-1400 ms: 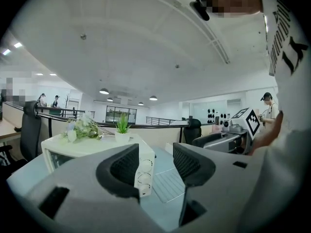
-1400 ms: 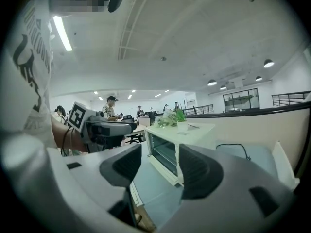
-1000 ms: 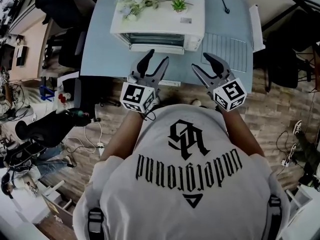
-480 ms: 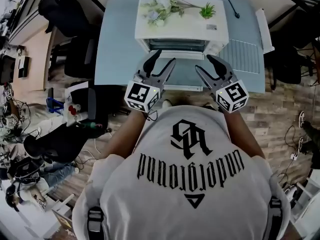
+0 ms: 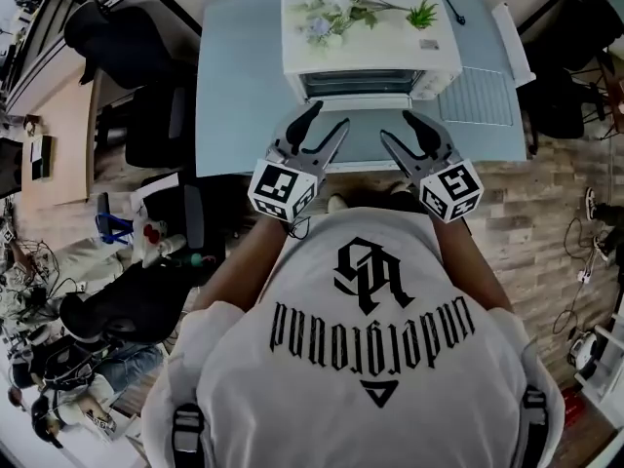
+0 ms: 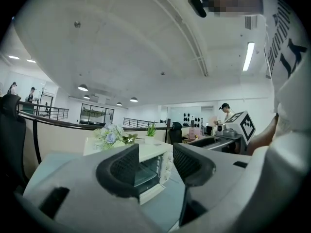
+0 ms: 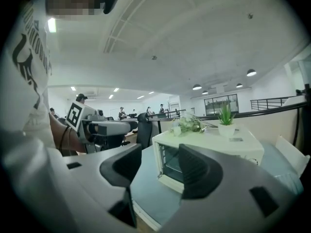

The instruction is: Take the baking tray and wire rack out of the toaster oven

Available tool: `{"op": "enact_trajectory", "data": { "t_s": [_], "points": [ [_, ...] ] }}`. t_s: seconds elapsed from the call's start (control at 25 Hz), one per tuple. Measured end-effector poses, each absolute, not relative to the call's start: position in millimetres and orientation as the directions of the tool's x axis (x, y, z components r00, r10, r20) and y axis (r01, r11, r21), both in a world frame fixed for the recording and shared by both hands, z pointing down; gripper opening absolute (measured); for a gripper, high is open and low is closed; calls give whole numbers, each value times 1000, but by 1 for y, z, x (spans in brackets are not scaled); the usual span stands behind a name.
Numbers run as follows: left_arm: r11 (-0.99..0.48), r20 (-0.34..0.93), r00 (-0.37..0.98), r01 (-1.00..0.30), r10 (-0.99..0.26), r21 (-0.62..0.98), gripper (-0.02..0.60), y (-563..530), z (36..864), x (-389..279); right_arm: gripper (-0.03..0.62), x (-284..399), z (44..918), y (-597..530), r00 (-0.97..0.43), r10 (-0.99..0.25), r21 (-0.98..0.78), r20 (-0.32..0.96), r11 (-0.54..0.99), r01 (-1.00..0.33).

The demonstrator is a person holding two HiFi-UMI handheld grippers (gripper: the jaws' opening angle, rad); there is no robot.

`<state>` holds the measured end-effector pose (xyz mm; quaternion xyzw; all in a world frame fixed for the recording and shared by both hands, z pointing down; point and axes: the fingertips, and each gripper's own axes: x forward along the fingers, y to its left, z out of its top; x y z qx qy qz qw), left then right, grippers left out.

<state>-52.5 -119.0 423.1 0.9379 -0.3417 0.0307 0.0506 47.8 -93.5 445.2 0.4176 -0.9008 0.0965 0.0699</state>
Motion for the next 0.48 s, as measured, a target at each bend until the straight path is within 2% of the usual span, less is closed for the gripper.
{"op": "enact_trajectory", "data": {
  "t_s": [0.28, 0.48],
  "points": [
    [-753, 84, 769, -638, -634, 159, 225, -124, 435, -54, 221, 45, 460, -92, -629, -739, -135, 241, 616, -776],
    [-736, 104, 768, -636, -632, 230, 225, -128, 451, -52, 216, 45, 461, -104, -639, -740, -219, 209, 601, -768]
  ]
}}
